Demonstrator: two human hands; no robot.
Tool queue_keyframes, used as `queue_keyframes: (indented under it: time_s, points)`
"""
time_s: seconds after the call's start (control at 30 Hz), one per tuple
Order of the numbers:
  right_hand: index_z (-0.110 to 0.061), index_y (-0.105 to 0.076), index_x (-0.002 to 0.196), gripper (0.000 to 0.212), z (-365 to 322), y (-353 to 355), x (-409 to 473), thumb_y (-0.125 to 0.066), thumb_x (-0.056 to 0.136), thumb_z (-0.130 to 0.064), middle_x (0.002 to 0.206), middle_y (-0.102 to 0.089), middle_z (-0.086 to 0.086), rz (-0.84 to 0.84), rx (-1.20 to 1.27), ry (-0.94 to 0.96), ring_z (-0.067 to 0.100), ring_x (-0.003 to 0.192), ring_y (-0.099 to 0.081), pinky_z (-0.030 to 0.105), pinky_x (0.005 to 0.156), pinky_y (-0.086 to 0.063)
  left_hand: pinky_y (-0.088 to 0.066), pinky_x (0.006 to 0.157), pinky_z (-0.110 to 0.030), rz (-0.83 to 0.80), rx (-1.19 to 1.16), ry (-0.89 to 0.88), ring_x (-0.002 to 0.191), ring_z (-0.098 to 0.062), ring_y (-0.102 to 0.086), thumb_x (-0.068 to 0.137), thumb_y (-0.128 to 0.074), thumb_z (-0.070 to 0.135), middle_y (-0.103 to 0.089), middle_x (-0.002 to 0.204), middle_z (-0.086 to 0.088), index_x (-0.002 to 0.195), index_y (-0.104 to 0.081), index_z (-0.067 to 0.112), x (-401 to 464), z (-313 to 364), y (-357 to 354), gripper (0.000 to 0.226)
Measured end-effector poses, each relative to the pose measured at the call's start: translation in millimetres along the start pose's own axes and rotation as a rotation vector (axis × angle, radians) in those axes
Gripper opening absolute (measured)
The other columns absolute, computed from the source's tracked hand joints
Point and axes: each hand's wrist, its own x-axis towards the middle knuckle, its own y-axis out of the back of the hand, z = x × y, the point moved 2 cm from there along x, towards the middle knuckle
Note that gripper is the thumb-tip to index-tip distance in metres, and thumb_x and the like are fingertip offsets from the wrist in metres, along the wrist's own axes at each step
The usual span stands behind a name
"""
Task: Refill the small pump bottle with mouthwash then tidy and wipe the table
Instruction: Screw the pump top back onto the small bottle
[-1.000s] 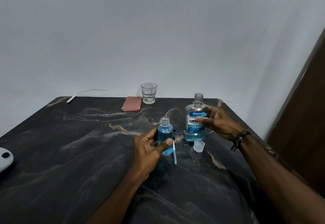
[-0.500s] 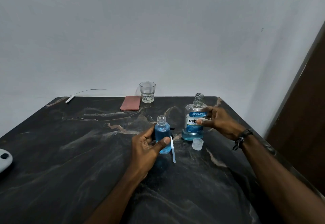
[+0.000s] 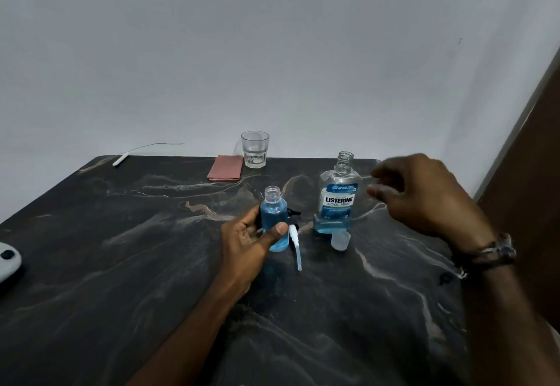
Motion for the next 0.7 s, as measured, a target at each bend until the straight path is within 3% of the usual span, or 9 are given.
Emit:
queue_keyframes:
  time_s: [0.07,0.13,0.23,0.47,0.7]
  points:
    - [-0.026,-0.072,0.084,0.008,-29.5,-6.6,-3.4,-0.069,0.081,-0.020,0.078,-0.074,-0.008,0.078,0.062,0.050,0.015,0.079,-0.070,0.036,0.074,-0.057,-0.057,0.072,-0.016,0.011,-0.010,-0.001,0.088,-0.006,-0.075,0.076,-0.072,-0.012,-0.078,0.093,0.014,0.116,-0.066,0.013,-0.1,-1.9,1.3,0.047]
    - [-0.024,-0.074,0.083,0.015,-55.2,-25.5,0.4,-0.065,0.079,-0.013,0.081,-0.075,-0.008,0.032,0.058,0.083,0.014,0.079,-0.069,0.032,0.072,-0.055,-0.057,0.073,-0.018,0.026,-0.016,-0.002,0.088,-0.008,-0.075,0.076,-0.072,-0.012,-0.078,0.094,0.013,0.122,-0.063,0.005,-0.5,-3.2,1.9,0.050]
    - [-0.020,-0.073,0.083,0.011,-71.7,-68.2,15.1,-0.068,0.079,-0.011,0.087,-0.074,-0.003,-0.075,-0.027,0.079,0.017,0.078,-0.065,0.026,0.067,-0.046,-0.057,0.072,-0.017,0.051,-0.022,-0.014,0.087,-0.007,-0.075,0.076,-0.073,-0.012,-0.078,0.092,0.014,0.121,-0.063,0.010,-0.3,-2.3,3.0,0.051]
    - [-0.007,-0.062,0.093,0.012,-74.9,-136.8,30.2,-0.063,0.083,-0.014,0.100,-0.067,0.019,-0.152,-0.156,0.110,0.040,0.094,-0.066,0.038,0.068,-0.051,-0.057,0.072,-0.017,0.079,-0.055,-0.028,0.087,-0.007,-0.075,0.077,-0.070,-0.015,-0.078,0.092,0.013,0.106,-0.067,0.023,1.5,-0.6,4.1,0.049]
    - [-0.007,-0.062,0.099,0.019,-71.9,-163.0,37.7,-0.055,0.091,-0.022,0.106,-0.065,0.019,-0.177,-0.191,0.078,0.039,0.100,-0.065,0.035,0.067,-0.042,-0.057,0.072,-0.017,0.093,-0.082,-0.029,0.087,-0.006,-0.074,0.078,-0.069,-0.017,-0.078,0.090,0.014,0.106,-0.067,0.023,3.2,2.1,5.0,0.049]
